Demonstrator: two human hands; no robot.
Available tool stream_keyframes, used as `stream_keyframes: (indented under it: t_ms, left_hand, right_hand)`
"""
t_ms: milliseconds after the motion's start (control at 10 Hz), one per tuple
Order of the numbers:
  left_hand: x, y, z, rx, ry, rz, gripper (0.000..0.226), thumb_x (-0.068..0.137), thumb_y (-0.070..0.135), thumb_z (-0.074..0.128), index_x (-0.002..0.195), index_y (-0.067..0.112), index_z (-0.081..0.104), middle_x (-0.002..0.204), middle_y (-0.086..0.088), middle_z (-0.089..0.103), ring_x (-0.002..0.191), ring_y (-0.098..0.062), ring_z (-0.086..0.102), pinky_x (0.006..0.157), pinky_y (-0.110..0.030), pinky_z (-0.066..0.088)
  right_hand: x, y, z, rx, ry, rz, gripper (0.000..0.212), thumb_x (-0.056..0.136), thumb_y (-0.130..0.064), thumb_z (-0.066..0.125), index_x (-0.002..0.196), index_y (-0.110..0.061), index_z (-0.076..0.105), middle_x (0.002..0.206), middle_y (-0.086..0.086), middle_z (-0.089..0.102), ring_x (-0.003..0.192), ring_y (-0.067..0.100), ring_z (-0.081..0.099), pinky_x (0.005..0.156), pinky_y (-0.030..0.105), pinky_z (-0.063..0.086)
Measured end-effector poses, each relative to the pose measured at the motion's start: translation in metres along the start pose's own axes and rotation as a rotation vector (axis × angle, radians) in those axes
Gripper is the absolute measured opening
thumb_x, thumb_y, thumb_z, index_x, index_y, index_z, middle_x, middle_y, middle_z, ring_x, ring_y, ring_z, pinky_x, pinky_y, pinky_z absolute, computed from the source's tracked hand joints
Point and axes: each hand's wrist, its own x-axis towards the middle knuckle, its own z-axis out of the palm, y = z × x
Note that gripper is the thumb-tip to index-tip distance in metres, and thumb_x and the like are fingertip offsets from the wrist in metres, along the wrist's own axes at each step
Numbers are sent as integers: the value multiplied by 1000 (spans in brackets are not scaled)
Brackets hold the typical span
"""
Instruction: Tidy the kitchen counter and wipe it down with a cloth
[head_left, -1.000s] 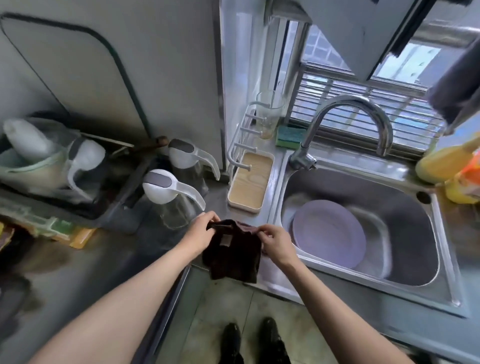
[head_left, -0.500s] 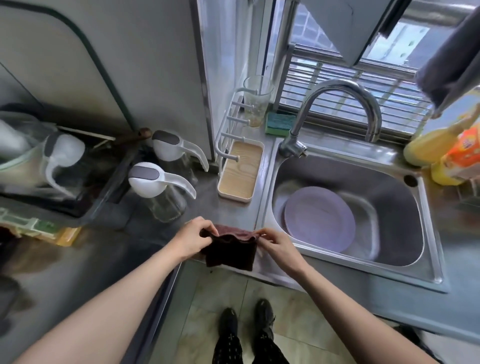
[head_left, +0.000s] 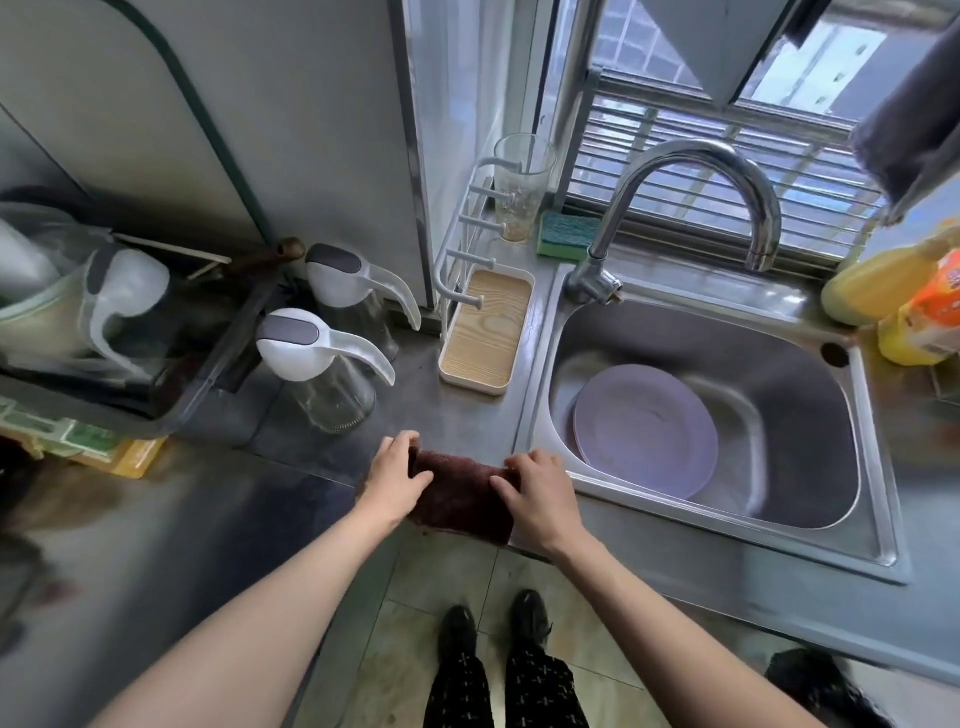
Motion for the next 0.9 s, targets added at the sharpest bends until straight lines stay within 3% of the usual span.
stream_keyframes:
  t_ms: [200, 300, 400, 600, 700, 800, 900]
  left_hand:
    - [13, 4, -3, 216, 46, -24, 25, 89, 26, 56, 110, 12, 57, 121, -12, 48, 118, -31, 39, 101, -37, 32]
    - [24, 16, -10, 167, 152, -7, 22, 89, 22, 55, 107, 9, 55, 118, -14, 48, 117, -32, 42, 99, -40, 37]
    - [36, 21, -13, 106, 154, -28, 22, 89, 20, 55, 106, 7, 55, 116, -16, 50, 114, -33, 46, 96, -41, 40]
    - [40, 27, 1, 171, 223, -113, 17, 91, 22, 53, 105, 12, 54, 117, -11, 50, 116, -30, 46, 93, -40, 40]
    - [35, 30, 5, 140, 274, -113, 22, 91, 20, 54, 110, 11, 51, 119, -13, 50, 112, -33, 50, 92, -43, 42]
    - [20, 33, 6, 128, 298, -66, 47, 89, 22, 57, 131, 9, 41, 134, -15, 43, 121, -33, 45, 98, -43, 38]
    - [8, 33, 4, 159, 291, 84, 70, 87, 26, 60, 145, 9, 22, 151, -15, 25, 137, -31, 29, 111, -41, 26]
  right_hand:
    - [7, -8, 6, -80, 64, -39, 27, 96, -30, 44, 98, -8, 58, 106, 12, 61, 100, 32, 46, 87, 37, 35]
    - [21, -16, 0, -37, 202, -49, 25, 96, -25, 45, 93, -4, 59, 99, 16, 64, 95, 34, 47, 83, 39, 34]
    - [39, -25, -8, -65, 292, -30, 23, 95, -23, 46, 91, -4, 58, 98, 17, 63, 95, 35, 48, 82, 39, 32]
    - [52, -22, -3, -175, 192, 21, 27, 97, -32, 41, 104, -12, 57, 111, 6, 59, 107, 29, 46, 89, 36, 32]
    - [52, -23, -6, -130, 154, 49, 27, 96, -33, 44, 108, -13, 57, 115, 6, 59, 109, 27, 45, 92, 35, 33]
    - [38, -20, -14, 82, 89, 55, 43, 93, -32, 53, 130, -11, 48, 133, 8, 51, 124, 27, 38, 103, 32, 28]
    - [13, -11, -24, 290, 58, 8, 66, 89, -27, 61, 144, -8, 30, 150, 9, 32, 139, 23, 23, 113, 27, 15]
